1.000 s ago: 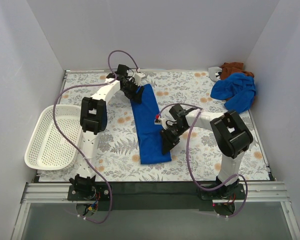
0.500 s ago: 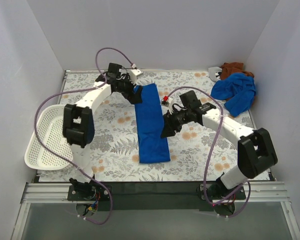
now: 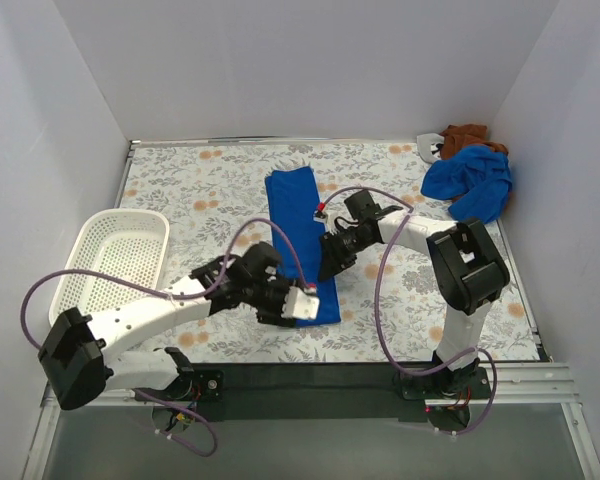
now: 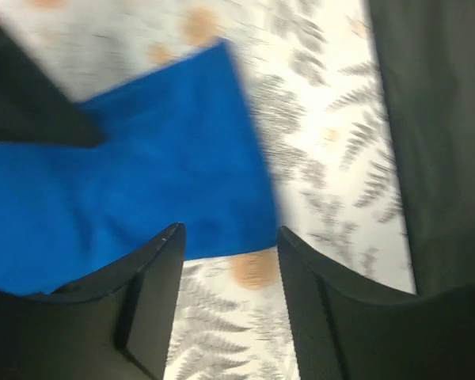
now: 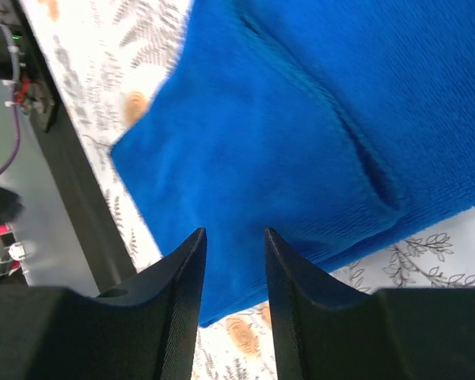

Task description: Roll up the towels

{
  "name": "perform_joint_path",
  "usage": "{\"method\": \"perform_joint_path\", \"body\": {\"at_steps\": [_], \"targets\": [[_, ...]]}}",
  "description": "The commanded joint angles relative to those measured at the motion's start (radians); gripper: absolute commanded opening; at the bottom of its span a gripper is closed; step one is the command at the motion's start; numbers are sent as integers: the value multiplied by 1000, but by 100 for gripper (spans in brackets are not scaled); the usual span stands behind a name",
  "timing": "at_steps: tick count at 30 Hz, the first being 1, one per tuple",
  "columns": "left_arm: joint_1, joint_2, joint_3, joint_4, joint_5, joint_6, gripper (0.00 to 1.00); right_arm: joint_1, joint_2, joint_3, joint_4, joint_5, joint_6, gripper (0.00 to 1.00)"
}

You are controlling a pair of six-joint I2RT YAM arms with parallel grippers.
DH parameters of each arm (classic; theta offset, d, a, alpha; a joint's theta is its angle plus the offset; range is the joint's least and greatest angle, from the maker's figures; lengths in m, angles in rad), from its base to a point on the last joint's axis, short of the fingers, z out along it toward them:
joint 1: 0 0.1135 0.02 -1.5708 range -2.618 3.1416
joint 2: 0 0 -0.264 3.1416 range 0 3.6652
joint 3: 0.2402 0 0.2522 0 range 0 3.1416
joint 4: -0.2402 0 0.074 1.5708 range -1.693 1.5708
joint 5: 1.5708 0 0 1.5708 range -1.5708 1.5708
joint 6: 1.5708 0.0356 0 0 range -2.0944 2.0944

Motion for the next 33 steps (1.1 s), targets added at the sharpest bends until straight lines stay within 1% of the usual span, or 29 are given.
{"method": "perform_joint_path", "body": {"at_steps": [1,3,4,5,7,8,12,14,15,18,19,21,22,24,25,27,28,30,31,32,33], "targets": [[-173,-3,-57,26,-171,38,48,3,45,12,36,15,2,35],[-236,16,-86,66,-219,19,50,3,56,2,37,41,-1,34],[-284,45,-92,104,-271,5,50,3,56,-14,39,52,-3,34],[-298,66,-95,119,-291,-6,50,3,56,-20,43,76,-6,34],[-310,117,-94,150,-305,-18,50,3,49,-37,45,89,-7,33],[-310,128,-95,162,-320,-33,48,3,46,-43,45,95,-9,33],[-322,161,-133,221,-344,-39,48,2,41,-51,43,93,-10,33],[-324,201,-140,238,-356,-41,45,3,44,-51,45,89,-7,32],[-326,213,-146,244,-362,-42,40,3,44,-51,43,89,-7,32],[-324,262,-166,261,-387,-40,32,3,33,-57,42,86,-9,32],[-326,272,-167,256,-387,-38,28,3,23,-61,42,84,-12,33],[-324,276,-152,224,-361,-27,20,2,13,-77,39,74,-15,33],[-324,269,-144,180,-304,-20,9,3,1,-84,36,70,-20,33],[-324,234,-123,137,-230,-7,6,3,-19,-101,27,55,-32,33],[-324,224,-118,108,-194,-9,0,3,-48,-103,16,57,-36,33],[-322,214,-101,83,-175,-23,0,-1,-83,-98,4,60,-47,33],[-318,208,-94,55,-146,-30,0,-3,-118,-89,-10,61,-53,36],[-303,204,-62,18,-95,-21,0,-18,-149,-72,-26,66,-56,43],[-275,204,-48,-17,-71,-13,0,-24,-172,-66,-35,64,-61,49],[-257,206,-32,-32,-14,-7,0,-39,-181,-51,-53,63,-69,52],[-238,212,7,-46,6,-7,0,-47,-191,-43,-62,63,-75,54]]}}
